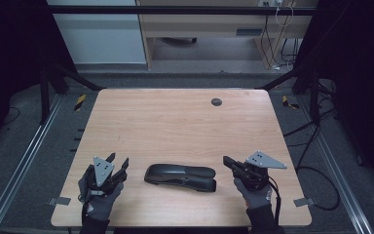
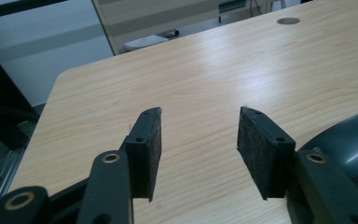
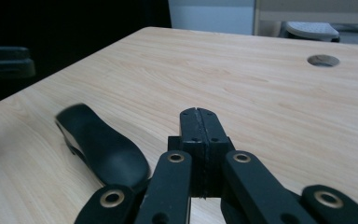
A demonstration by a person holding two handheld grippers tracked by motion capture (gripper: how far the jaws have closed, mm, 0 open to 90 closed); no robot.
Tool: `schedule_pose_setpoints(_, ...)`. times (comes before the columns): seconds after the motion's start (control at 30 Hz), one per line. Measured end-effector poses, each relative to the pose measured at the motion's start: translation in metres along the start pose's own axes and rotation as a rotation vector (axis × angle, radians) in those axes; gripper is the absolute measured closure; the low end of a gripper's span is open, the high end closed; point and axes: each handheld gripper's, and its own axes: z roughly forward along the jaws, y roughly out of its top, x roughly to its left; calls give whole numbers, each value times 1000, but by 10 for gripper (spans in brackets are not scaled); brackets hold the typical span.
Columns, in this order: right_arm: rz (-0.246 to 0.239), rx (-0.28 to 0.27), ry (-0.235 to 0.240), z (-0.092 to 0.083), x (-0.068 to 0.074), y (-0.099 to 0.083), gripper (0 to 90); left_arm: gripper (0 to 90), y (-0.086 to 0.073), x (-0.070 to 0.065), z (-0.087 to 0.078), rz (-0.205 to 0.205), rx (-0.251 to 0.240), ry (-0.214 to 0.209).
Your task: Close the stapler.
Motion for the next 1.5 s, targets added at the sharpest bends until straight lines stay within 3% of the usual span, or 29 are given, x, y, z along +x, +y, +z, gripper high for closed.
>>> schedule_pose_setpoints(0.3,-46,40,84,10,20,12,900,526,-24,10,1,-27,44,15)
schedule_pose_setpoints(0.63,-66,111,143,23,37,3,900,534,-31,15,3,-50,62,27)
schedule_pose_setpoints(0.93,-65,145,131,26,39,-3,900,536,-35,18,4,-56,73,35)
schedule_pose_setpoints(1.1,-72,189,91,31,37,-21,900,538,-35,20,3,-59,74,38)
schedule_pose_setpoints(1.2,-34,154,107,29,34,-27,900,539,-35,21,3,-64,72,42)
schedule_pose_setpoints(1.4,-46,138,88,29,36,-30,900,539,-35,21,2,-67,71,44)
schedule_pose_setpoints(1.47,-63,157,83,29,38,-25,900,537,-35,22,3,-67,70,43)
schedule_pose_setpoints(1.5,-62,141,88,28,38,-23,900,535,-35,22,3,-69,71,42)
